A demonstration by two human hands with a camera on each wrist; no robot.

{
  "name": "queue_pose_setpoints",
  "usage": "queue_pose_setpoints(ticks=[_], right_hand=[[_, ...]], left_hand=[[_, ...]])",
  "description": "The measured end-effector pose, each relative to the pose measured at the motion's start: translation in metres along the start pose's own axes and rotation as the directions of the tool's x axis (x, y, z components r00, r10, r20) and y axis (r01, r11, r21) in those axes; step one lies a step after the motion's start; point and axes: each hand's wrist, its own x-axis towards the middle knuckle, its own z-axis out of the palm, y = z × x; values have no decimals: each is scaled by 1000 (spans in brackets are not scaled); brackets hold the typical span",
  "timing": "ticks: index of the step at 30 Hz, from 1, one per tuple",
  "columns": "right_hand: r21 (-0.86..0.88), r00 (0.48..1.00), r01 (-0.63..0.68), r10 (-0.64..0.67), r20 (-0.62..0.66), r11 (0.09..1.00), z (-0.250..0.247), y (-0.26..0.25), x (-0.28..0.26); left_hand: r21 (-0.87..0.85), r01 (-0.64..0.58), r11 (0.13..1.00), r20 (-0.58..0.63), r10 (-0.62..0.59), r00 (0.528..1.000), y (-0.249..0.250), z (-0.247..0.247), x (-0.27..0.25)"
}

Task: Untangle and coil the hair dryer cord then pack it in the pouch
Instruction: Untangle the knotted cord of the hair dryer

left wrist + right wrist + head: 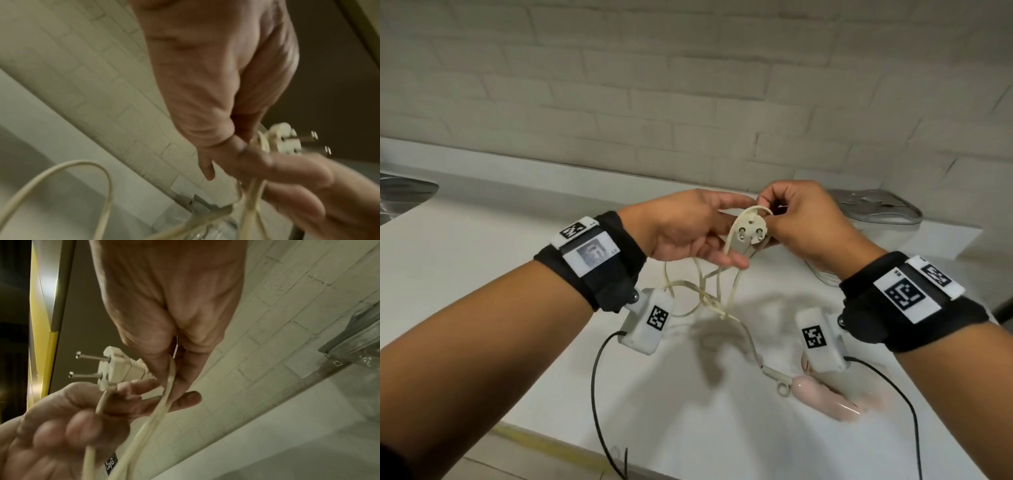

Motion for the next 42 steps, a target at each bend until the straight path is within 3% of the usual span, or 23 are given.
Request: queue_pose_setpoints(ticks=[2, 5, 7, 10, 13, 15, 18, 20, 23, 24, 25, 27, 28, 30, 33, 36, 40, 42], right_hand=[[37, 999, 20, -19, -36, 999, 0, 0, 1], [128, 996, 41, -31, -81, 991, -1, 2, 1], [177, 994, 101, -92, -59, 979, -5, 6, -2], [231, 988, 144, -154, 23, 962, -20, 26, -14], [16, 962, 234, -234, 140, 972, -33, 56, -34], [-160, 937, 296, -254, 239, 942, -36, 79, -43], [-430, 876, 348, -126, 465, 833, -29, 103, -51], [-494, 814, 301, 49, 578, 816, -24, 101, -60], [-461, 697, 148, 239, 677, 875, -17, 80, -69], [-396, 709, 89, 221, 670, 914, -14, 73, -65], [-313, 772, 58, 156, 616, 948, -10, 65, -60], [-213, 938, 67, 11, 347, 975, -2, 49, -44], [-185, 976, 78, -37, 213, 980, 3, 41, -34], [-114, 991, 69, -56, 118, 991, 11, 22, -15], [13, 961, 13, -17, 275, 1000, 21, 0, 11], [-19, 911, 29, -18, 411, 999, 33, -10, 21], [-18, 928, 35, -26, 372, 999, 40, -11, 23], [-20, 947, 6, 1, 320, 1000, 39, -10, 23]], left_hand=[[216, -29, 976, 7, 28, 1000, -3, 6, 7], [432, -81, 898, -175, 171, 970, -3, 11, 18], [476, -88, 875, -311, 261, 914, 3, 4, 23], [402, -185, 897, -511, 387, 768, 18, -19, 18], [256, -397, 882, -635, 462, 618, 40, -46, 6], [218, -481, 849, -667, 489, 562, 56, -58, -2], [201, -540, 817, -690, 509, 514, 78, -62, -11], [193, -553, 810, -689, 514, 511, 86, -57, -14], [199, -558, 806, -655, 533, 536, 90, -46, -13], [197, -559, 805, -640, 538, 549, 90, -43, -13], [196, -561, 805, -621, 544, 564, 90, -40, -13], [196, -562, 804, -580, 557, 595, 90, -33, -12], [199, -562, 803, -562, 564, 606, 89, -30, -12], [213, -564, 798, -530, 579, 619, 89, -25, -14], [221, -564, 796, -461, 595, 659, 86, -19, -16], [241, -541, 806, -408, 590, 697, 78, -17, -19], [209, -510, 834, -387, 549, 741, 60, -23, -26], [332, -415, 847, -316, 514, 797, 46, -25, -29]])
